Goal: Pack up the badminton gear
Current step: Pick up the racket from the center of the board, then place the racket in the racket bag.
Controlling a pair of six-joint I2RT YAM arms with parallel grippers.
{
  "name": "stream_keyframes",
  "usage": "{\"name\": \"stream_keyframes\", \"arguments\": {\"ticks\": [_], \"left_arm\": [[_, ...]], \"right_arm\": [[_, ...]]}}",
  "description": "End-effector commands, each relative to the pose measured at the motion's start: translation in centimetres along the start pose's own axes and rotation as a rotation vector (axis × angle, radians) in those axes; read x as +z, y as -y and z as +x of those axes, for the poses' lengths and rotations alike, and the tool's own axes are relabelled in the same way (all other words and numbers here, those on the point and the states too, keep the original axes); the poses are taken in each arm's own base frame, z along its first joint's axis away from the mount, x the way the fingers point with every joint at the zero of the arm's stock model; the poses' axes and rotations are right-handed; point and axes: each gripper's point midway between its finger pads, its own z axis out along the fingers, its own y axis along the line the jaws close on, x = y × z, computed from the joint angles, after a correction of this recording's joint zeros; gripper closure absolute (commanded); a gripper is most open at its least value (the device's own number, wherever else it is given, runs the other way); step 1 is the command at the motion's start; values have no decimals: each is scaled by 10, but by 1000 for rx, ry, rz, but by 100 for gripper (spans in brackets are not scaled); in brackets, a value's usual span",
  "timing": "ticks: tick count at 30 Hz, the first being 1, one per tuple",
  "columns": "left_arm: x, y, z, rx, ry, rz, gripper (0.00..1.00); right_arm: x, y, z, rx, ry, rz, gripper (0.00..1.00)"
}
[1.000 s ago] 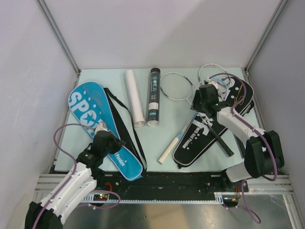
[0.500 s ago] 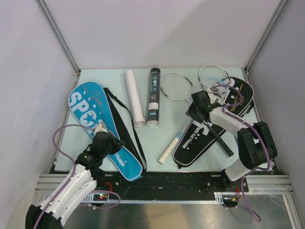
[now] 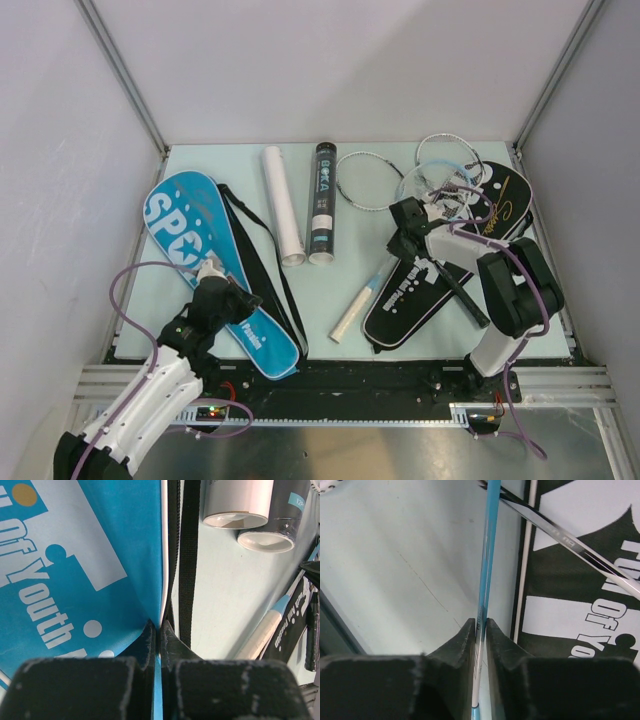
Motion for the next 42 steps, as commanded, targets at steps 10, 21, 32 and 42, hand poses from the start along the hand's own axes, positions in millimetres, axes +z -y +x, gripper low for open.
{"name": "stream_keyframes", "arguments": {"ticks": [10, 21, 32, 42], "left_arm": [[-4, 5, -4, -4, 21, 28, 100], [-7, 8, -4, -9, 27, 57, 100], [-11, 11, -12, -9, 77, 78, 100], [-12, 13, -16, -31, 98, 89, 100]], "right_arm": [[-66, -32, -33, -176, 262, -82, 100], [-122, -111, 10, -388, 259, -350, 100], [-143, -178, 155, -705, 23, -545, 100], [-127, -165, 197, -847, -70, -508, 100]]}}
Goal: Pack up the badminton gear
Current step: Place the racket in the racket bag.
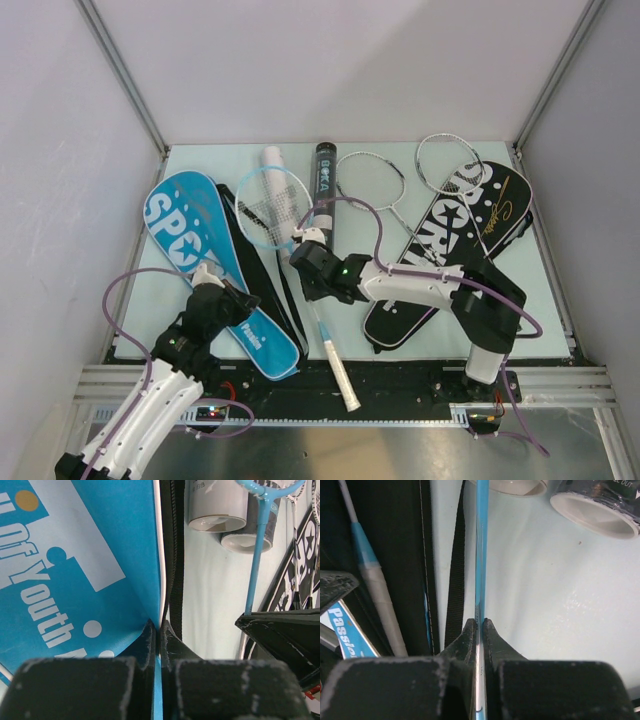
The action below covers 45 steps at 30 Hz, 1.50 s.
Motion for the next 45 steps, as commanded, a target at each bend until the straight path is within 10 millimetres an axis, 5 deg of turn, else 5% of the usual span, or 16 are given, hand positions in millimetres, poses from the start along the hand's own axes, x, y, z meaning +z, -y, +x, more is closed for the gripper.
{"name": "stream_keyframes", "arguments": {"ticks": [1, 17, 26, 45], "left_arm": [[0, 9, -10, -14, 42, 27, 100], [1, 9, -10, -8, 28, 11, 100], [1, 11, -7, -6, 9, 18, 100], [5, 7, 1, -32, -14, 18, 100]], "right_arm": [[-3, -17, -8, -58, 6, -48, 100], [-4, -54, 40, -236, -110, -71, 100], [8, -97, 19, -338, -38, -270, 100], [55, -133, -52, -229, 143, -364, 99]]}}
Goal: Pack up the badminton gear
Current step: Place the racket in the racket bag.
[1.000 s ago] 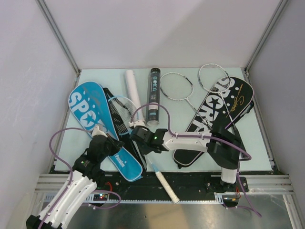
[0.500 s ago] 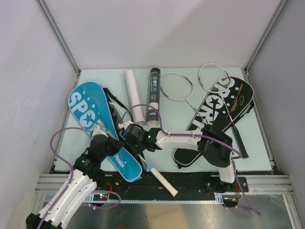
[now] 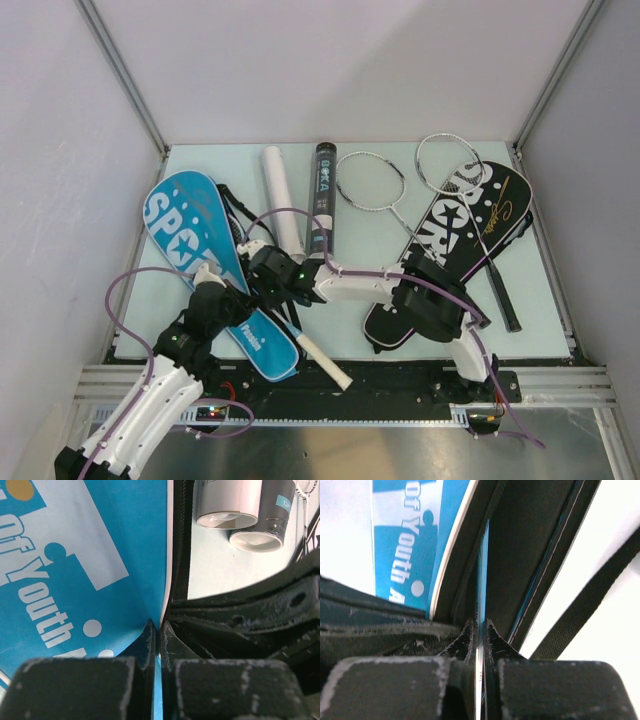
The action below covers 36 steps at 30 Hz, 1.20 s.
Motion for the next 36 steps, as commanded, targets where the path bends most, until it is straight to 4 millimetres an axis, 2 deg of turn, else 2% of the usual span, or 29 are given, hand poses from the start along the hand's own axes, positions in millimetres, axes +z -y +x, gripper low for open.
{"name": "stream_keyframes", "arguments": {"ticks": [1, 3, 4, 5, 7, 10, 12, 15, 22, 28, 31, 34, 36], "left_arm": [[1, 11, -3, -28, 12, 47, 100], [1, 10, -4, -38, 16, 41, 100], [2, 9, -4, -46, 20, 36, 100], [2, 9, -5, -50, 23, 34, 100], [2, 9, -7, -53, 32, 30, 100], [2, 9, -10, -51, 42, 25, 100], [1, 10, -11, -50, 48, 25, 100], [1, 12, -12, -40, 47, 29, 100], [0, 13, -12, -42, 43, 33, 100], [-1, 15, -13, -41, 46, 42, 100], [-1, 15, -13, -44, 47, 43, 100], [-1, 15, -12, -46, 45, 42, 100], [-1, 15, -12, -47, 45, 44, 100]], "right_arm": [[3, -21, -72, 36, 219, -92, 98], [3, -19, -76, 44, 222, -96, 88], [1, -19, -74, 45, 207, -105, 79], [-7, -18, -77, 45, 207, -111, 71], [-23, -11, -70, 56, 184, -120, 52], [-53, -2, -60, 92, 153, -169, 39], [-71, 5, -47, 109, 115, -189, 37], [-91, 5, -14, 91, 32, -231, 38], [-114, -10, 69, 49, -126, -272, 36], [-117, -6, 117, 67, -178, -230, 29], [-111, -6, 133, 54, -193, -195, 29], [-104, -5, 146, 47, -219, -156, 32], [-100, -3, 152, 45, -226, -123, 39]]}}
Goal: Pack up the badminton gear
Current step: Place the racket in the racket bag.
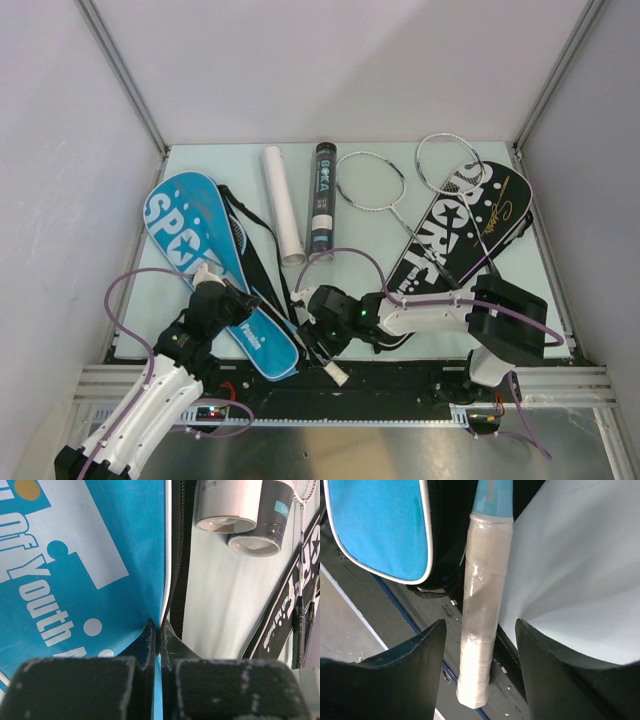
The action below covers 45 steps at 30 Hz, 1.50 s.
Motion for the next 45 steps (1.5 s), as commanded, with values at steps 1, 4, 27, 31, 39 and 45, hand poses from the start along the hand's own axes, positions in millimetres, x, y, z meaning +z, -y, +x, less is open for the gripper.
{"name": "stream_keyframes", "arguments": {"ticks": [1, 4, 27, 31, 39, 45], "left_arm": [[-2, 15, -10, -21, 35, 49, 100], [-3, 16, -11, -21, 34, 54, 100], [-4, 19, 1, -32, -25, 77, 100], [-5, 22, 0, -67, -20, 86, 100], [-7, 29, 8, -147, -56, 134, 100], [-7, 30, 9, -195, -46, 164, 100]], "right_arm": [[7, 1, -6, 6, 50, 66, 44], [5, 3, -12, 4, 88, 98, 67], [6, -24, -142, -45, 369, -39, 100], [9, -18, -172, 14, 465, -32, 100], [20, -14, -204, 91, 588, -30, 100], [37, -17, -210, 152, 635, -1, 100]]}}
